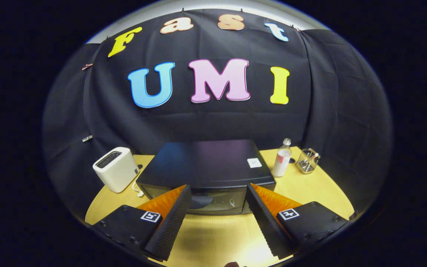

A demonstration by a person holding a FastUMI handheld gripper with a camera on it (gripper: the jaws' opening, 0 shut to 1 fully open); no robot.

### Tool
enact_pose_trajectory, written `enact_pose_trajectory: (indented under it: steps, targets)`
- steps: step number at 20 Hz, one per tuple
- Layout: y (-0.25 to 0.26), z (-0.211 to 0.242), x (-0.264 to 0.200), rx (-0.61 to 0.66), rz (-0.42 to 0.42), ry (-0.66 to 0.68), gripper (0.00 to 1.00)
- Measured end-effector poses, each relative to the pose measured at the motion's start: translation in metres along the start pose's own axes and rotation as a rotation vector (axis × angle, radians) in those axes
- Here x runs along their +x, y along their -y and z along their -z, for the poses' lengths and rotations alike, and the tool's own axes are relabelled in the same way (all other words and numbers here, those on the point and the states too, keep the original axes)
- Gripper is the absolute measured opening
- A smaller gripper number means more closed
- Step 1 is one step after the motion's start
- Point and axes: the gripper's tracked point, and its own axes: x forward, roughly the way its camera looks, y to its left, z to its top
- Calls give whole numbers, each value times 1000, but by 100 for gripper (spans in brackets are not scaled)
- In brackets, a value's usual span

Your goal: Open the toaster oven, put the food inside, and close the toaster oven door.

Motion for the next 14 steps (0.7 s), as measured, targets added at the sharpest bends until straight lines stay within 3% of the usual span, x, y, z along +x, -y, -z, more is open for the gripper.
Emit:
enact_pose_trajectory:
  steps: [7,14]
  targets:
    - [66,-87,-33,44,54,192,98]
    - [104,-119,-61,-41,72,290,98]
